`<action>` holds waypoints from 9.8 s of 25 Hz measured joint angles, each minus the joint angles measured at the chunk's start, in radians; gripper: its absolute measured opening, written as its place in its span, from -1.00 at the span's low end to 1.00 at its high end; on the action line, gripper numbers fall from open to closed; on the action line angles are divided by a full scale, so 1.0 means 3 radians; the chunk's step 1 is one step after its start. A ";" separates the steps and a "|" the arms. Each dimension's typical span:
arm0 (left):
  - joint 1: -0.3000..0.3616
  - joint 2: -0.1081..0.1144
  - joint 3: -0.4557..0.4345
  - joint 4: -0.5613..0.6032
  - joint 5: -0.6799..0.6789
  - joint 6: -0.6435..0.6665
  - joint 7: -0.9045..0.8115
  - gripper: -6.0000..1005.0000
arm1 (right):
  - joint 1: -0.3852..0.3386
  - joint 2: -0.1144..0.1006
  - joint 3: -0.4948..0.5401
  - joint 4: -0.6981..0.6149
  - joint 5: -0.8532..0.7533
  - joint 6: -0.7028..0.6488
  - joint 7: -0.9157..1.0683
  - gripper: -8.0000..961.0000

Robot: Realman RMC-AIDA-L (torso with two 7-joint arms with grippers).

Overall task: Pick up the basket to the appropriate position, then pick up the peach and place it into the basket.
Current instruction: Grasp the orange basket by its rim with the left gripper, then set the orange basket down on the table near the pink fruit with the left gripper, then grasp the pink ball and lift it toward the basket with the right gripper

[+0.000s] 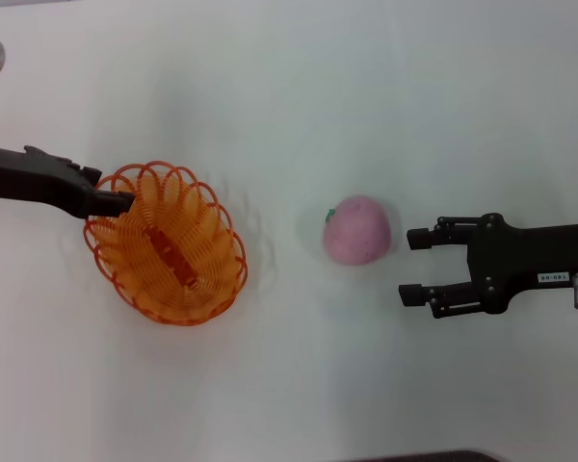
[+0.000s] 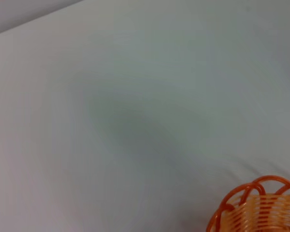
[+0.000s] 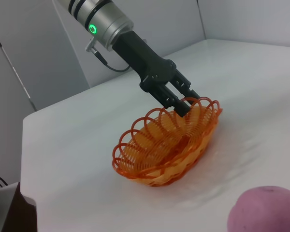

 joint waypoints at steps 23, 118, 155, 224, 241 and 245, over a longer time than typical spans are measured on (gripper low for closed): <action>0.0024 -0.0046 0.0109 0.0015 0.0070 0.0019 -0.0027 -0.49 | -0.0004 0.0004 0.0020 -0.0002 0.0000 0.0018 -0.0022 0.77; 0.1826 -0.0087 0.1435 0.0768 -0.1668 -0.1346 -0.2581 -0.85 | 0.0035 0.0096 0.0696 -0.0048 0.0031 0.0138 0.0091 0.77; 0.1921 -0.0087 0.1570 0.0654 -0.1753 -0.1690 -0.2704 -0.85 | 0.0076 0.0120 0.0767 -0.0048 0.0036 0.0129 0.0091 0.78; 0.1262 -0.0023 -0.0578 0.0005 -0.2236 0.1009 0.0688 0.55 | 0.0202 0.0108 0.0783 -0.0053 0.0075 0.0143 0.0259 0.79; 0.1268 -0.0046 -0.0557 -0.0596 -0.1701 0.1242 0.2726 0.52 | 0.0227 0.0059 0.0499 -0.0046 -0.0023 -0.0121 0.0352 0.79; 0.1285 -0.0046 -0.0567 -0.0681 -0.1663 0.1240 0.2901 0.52 | 0.0221 0.0047 0.0471 -0.0043 -0.0216 -0.0149 0.0314 0.79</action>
